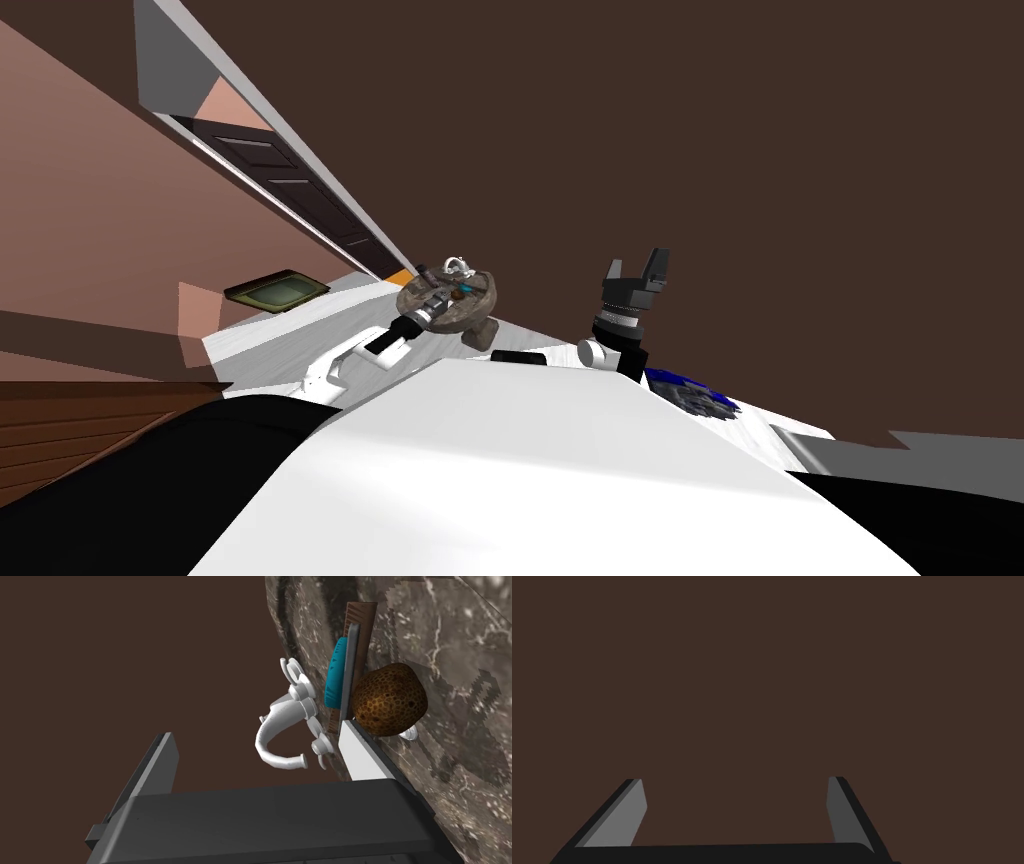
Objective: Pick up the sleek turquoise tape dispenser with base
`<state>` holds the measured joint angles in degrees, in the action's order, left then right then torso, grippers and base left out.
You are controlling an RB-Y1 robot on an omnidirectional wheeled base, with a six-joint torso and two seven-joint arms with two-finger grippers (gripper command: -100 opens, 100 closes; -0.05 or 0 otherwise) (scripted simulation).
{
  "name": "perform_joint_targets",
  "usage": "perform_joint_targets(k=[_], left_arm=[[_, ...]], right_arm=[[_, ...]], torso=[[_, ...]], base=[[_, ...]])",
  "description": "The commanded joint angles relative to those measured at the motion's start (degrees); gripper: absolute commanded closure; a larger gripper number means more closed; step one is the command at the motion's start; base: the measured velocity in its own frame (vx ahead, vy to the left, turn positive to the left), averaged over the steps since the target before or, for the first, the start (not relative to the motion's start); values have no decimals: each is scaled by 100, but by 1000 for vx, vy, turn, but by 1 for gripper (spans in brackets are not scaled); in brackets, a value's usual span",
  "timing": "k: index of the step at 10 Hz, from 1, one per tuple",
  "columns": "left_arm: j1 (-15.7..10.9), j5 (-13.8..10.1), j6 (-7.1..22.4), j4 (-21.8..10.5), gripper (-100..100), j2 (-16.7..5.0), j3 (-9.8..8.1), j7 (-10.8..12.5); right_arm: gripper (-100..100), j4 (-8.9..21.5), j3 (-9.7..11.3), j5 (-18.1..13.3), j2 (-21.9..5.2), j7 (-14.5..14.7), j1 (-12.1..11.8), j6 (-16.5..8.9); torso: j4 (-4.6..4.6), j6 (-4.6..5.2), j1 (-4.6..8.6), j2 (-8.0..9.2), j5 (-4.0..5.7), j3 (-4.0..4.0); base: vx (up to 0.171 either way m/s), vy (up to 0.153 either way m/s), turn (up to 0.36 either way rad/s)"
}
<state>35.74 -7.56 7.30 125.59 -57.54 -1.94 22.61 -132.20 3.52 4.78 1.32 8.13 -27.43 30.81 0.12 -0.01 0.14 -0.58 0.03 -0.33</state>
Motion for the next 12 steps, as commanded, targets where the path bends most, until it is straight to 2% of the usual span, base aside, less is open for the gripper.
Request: perform_joint_targets(k=[1, 3, 4, 7, 11, 12], left_arm=[[38, -20, 192, -136, -100, -243, 102, 97], [53, -108, 414, -306, -100, -560, 183, 251], [53, -108, 414, -306, -100, -588, 183, 251], [77, -233, 709, -541, -100, -1046, 308, 461], [138, -364, 1023, -788, -100, -1517, 485, 669], [182, -406, 1129, -870, -100, -1655, 574, 729]], right_arm=[[0, 0, 0, 0, 0, 0, 0, 0], [0, 0, 0, 0, 0, 0, 0, 0], [0, 0, 0, 0, 0, 0, 0, 0], [0, 0, 0, 0, 0, 0, 0, 0], [0, 0, 0, 0, 0, 0, 0, 0], [0, 0, 0, 0, 0, 0, 1, 0]], torso=[[0, 0, 0, 0, 0, 0], [2, 0, 10, -7, 2, -5], [3, 0, 9, -11, 2, -7], [-1, 0, -5, 7, -1, 4], [0, 1, 9, 3, 2, 1], [-1, 1, 8, 7, 2, 3]], base=[[170, -55, 36], [163, -72, 62], [119, -44, 15], [126, -37, 39], [140, -62, 25], [181, -68, -6]])
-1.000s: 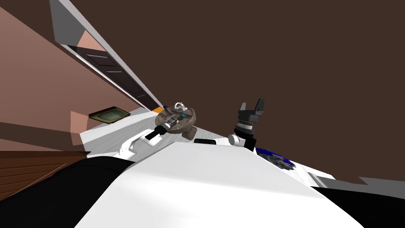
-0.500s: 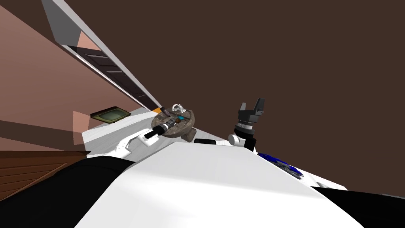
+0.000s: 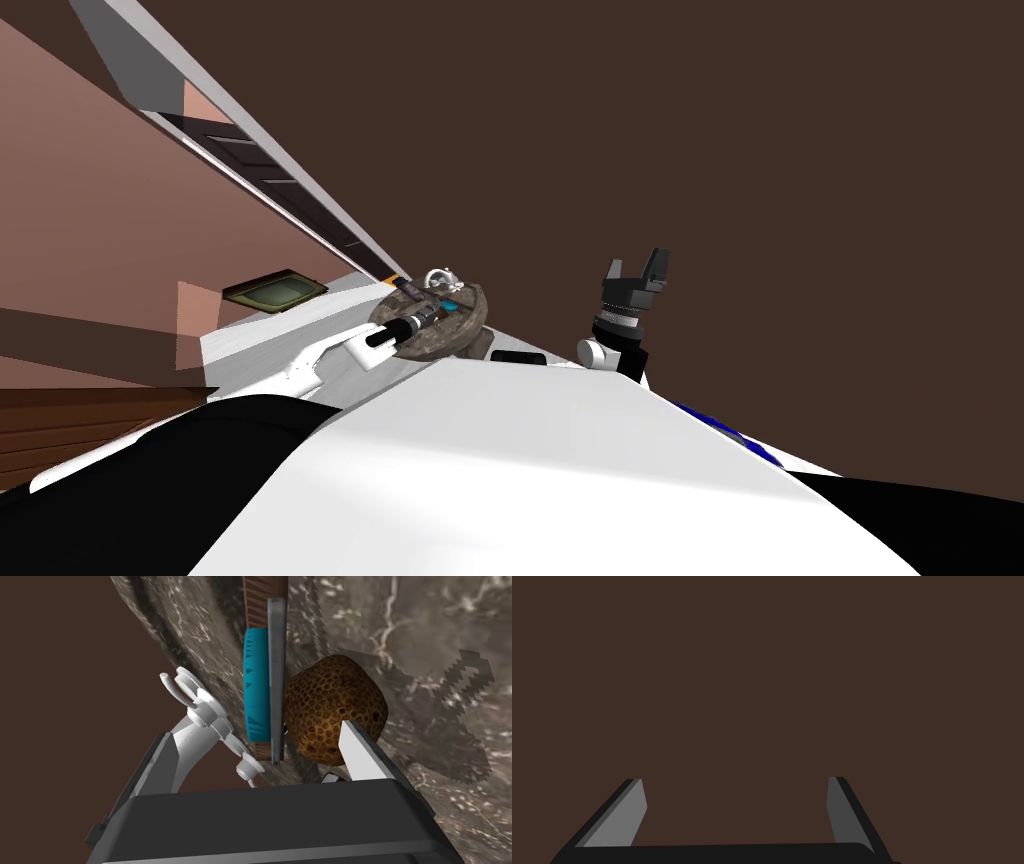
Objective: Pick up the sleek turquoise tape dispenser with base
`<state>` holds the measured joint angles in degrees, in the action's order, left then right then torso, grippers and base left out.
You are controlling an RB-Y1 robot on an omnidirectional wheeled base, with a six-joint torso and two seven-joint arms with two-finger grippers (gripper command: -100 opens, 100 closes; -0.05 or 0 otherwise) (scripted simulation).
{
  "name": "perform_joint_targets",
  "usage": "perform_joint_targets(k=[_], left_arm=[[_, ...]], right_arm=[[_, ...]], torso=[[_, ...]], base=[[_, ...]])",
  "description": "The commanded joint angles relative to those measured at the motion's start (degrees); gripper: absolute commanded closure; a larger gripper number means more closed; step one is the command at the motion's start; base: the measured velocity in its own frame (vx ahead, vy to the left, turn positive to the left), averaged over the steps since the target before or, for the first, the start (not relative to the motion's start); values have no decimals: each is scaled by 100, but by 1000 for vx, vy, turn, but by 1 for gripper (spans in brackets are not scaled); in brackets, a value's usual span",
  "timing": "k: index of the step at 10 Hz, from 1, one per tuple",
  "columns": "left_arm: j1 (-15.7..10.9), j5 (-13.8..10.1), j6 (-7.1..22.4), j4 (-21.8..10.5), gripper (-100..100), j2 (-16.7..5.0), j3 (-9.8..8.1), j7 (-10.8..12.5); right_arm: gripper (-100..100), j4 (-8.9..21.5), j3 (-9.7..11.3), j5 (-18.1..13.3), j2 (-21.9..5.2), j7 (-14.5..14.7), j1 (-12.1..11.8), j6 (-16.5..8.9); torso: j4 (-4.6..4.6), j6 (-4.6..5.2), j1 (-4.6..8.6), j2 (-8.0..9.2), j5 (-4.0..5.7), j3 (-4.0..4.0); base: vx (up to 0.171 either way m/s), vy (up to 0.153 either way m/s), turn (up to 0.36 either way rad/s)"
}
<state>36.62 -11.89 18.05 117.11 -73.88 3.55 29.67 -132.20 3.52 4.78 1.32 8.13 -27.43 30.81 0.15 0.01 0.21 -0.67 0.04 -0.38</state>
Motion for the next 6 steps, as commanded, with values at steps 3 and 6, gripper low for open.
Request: perform_joint_targets(k=[3, 6], left_arm=[[101, 17, 42, -89, 0, -29, 84, 27], [-133, -109, 13, -549, -100, 121, 137, 2]], right_arm=[[0, 0, 0, 0, 0, 0, 1, 0], [0, 1, 0, 0, 0, 0, 3, -1]], torso=[[-3, -1, -12, 22, -2, 11], [-15, 9, -35, 70, -14, 38]], base=[[99, -34, -16], [-62, -11, -206]])
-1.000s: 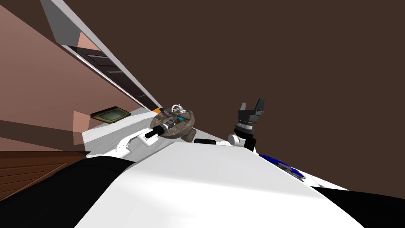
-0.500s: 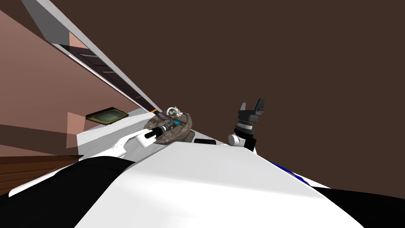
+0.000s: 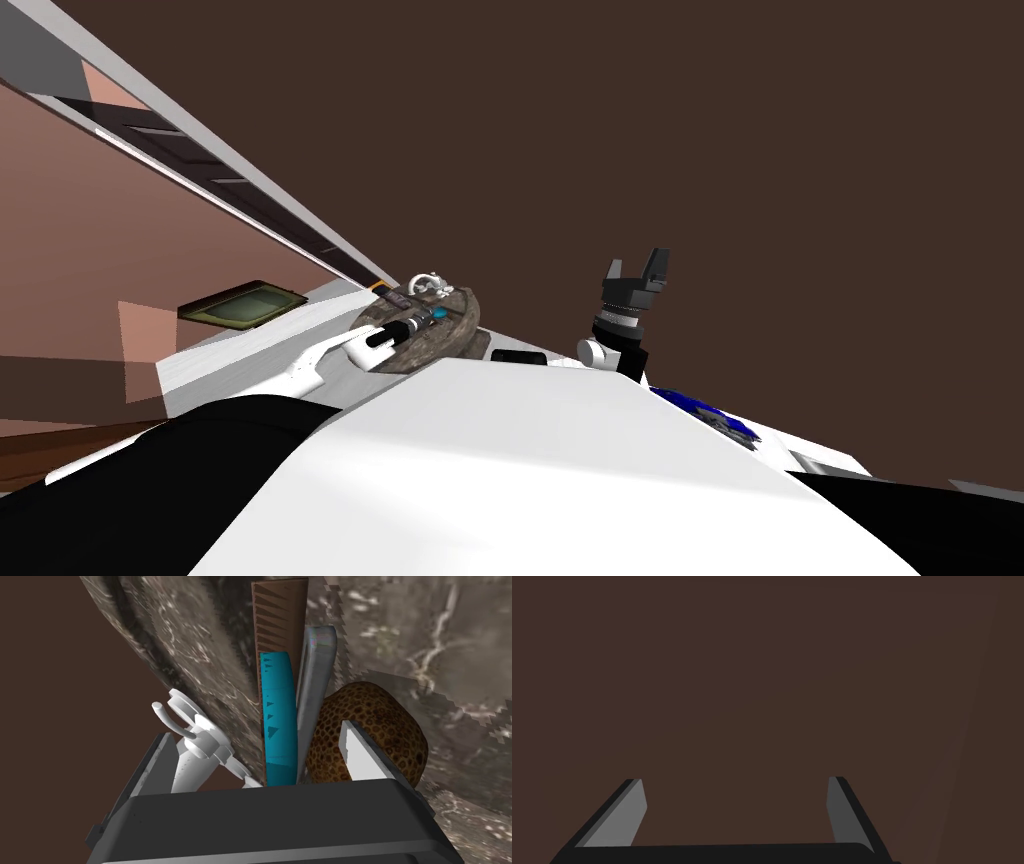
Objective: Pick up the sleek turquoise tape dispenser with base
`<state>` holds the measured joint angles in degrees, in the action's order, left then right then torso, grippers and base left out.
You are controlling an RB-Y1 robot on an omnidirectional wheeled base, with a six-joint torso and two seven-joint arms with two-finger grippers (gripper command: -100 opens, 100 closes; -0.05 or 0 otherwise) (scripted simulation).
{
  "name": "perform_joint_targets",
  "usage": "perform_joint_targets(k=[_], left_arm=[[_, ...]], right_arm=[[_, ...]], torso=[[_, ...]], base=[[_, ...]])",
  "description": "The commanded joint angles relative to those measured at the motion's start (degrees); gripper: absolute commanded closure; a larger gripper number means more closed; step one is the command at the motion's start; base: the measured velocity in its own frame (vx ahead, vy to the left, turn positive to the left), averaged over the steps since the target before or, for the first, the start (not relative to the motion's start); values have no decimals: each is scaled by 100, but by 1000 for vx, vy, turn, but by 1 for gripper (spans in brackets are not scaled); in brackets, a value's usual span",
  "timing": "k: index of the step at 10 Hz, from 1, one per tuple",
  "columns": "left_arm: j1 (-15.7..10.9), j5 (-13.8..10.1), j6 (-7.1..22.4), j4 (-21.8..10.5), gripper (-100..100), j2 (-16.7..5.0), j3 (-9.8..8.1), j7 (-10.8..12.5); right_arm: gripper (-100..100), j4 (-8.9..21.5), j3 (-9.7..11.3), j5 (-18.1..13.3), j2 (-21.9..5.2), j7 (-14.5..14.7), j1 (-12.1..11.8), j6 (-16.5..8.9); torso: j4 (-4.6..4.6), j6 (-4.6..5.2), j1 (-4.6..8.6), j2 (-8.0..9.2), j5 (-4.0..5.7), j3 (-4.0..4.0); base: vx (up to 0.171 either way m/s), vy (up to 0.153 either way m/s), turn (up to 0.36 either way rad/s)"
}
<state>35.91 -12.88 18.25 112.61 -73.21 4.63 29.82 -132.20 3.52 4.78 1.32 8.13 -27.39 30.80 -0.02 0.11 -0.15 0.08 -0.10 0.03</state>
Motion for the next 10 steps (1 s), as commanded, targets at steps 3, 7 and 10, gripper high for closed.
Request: perform_joint_targets(k=[3, 7, 10], left_arm=[[-218, -94, -27, -408, -100, 154, 64, -29], [-144, -78, -10, -342, 100, 135, 42, -21], [-144, -77, -9, -342, 0, 134, 42, -23]], right_arm=[[0, 0, 0, 0, 0, 0, 0, 0], [0, 0, -1, 0, 0, 0, -1, 0], [0, 0, -1, 0, 0, 0, -2, 0]], torso=[[2, 5, -9, -11, -7, -6], [5, 16, -12, -46, -7, -24], [7, 15, -12, -55, -8, -29]], base=[[-63, -8, -154], [-10, 0, 2], [0, 0, 0]])
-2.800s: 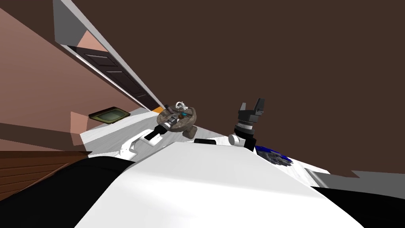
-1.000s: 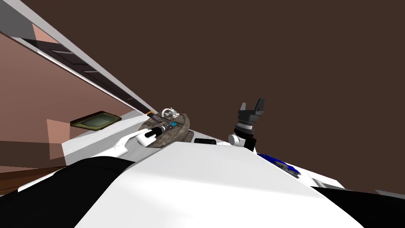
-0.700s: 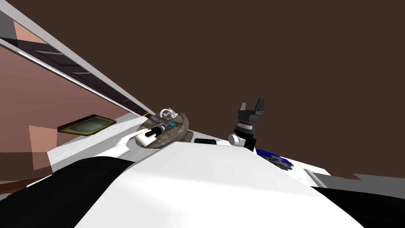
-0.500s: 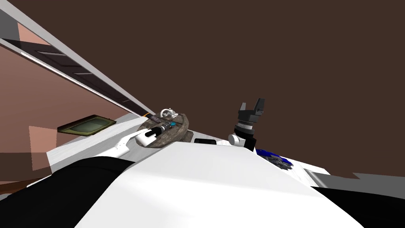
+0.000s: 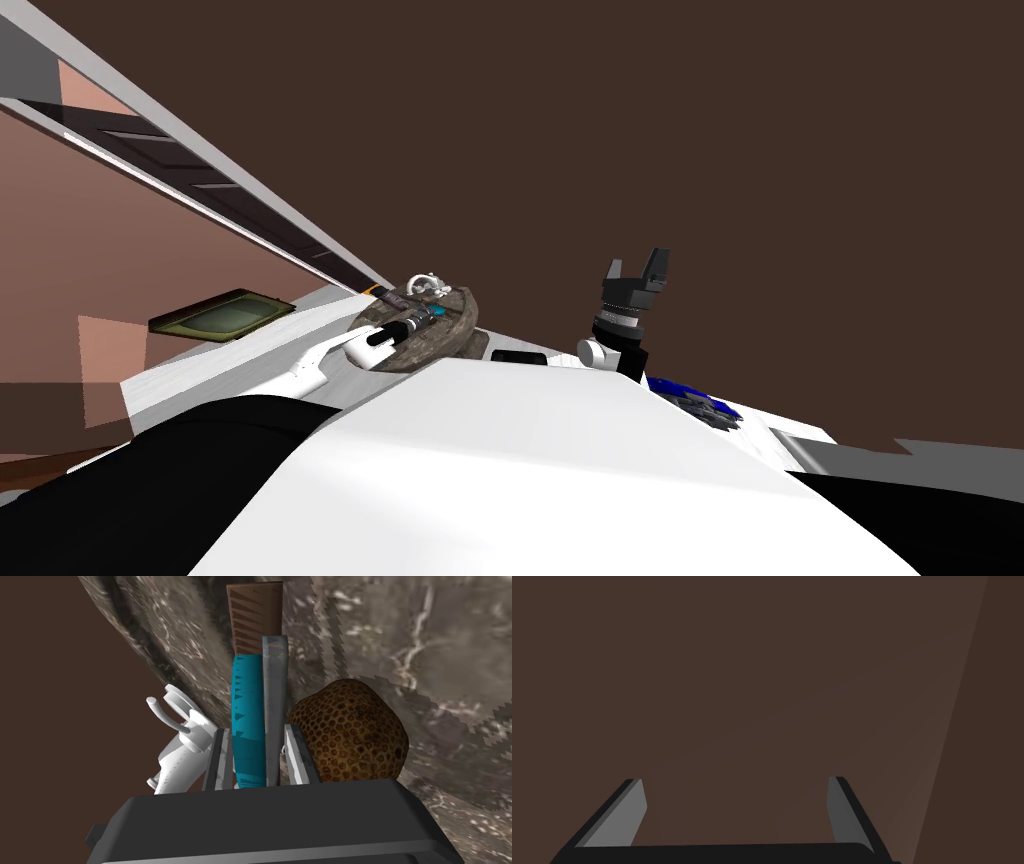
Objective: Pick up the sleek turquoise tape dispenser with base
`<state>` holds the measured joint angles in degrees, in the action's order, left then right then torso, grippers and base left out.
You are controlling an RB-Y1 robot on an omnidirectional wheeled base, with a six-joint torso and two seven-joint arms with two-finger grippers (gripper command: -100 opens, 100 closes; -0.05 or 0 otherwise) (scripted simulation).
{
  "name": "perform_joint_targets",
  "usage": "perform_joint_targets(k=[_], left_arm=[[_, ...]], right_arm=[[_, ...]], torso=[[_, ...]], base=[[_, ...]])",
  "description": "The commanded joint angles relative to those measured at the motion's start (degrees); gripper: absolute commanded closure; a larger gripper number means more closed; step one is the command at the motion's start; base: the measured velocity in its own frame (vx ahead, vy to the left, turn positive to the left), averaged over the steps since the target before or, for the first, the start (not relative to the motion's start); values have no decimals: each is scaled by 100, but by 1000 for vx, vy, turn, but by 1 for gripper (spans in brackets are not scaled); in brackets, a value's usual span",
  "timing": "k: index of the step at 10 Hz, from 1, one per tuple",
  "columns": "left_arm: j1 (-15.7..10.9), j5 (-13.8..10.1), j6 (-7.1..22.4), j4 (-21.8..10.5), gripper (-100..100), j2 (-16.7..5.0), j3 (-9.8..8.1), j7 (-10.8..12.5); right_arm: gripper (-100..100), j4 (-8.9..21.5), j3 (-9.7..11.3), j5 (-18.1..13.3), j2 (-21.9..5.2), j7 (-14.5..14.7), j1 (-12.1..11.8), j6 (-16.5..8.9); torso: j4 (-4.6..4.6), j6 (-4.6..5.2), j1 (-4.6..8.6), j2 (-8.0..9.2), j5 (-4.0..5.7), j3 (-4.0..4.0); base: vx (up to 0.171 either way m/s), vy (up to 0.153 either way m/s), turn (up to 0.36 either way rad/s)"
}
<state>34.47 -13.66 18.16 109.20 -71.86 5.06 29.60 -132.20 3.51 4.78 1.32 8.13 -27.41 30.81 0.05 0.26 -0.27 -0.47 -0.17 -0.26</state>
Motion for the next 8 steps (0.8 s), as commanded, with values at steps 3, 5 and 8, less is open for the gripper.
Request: perform_joint_targets(k=[3, 5, 8], left_arm=[[159, 110, 12, 396, 100, -131, -32, 18], [275, 173, 26, 627, 100, -206, -60, 30], [335, 186, -1, 664, 0, -217, -91, 35]], right_arm=[[0, 0, -1, 0, 0, 0, -2, 0], [0, 0, 0, 0, 0, 0, -1, 0], [0, 0, 0, 0, 0, 0, 0, 0]], torso=[[2, -8, -3, -21, 0, -10], [3, -2, 0, -24, 1, -13], [1, 2, 1, -8, 2, -5]], base=[[76, 11, 216], [68, 5, 151], [20, 2, 42]])
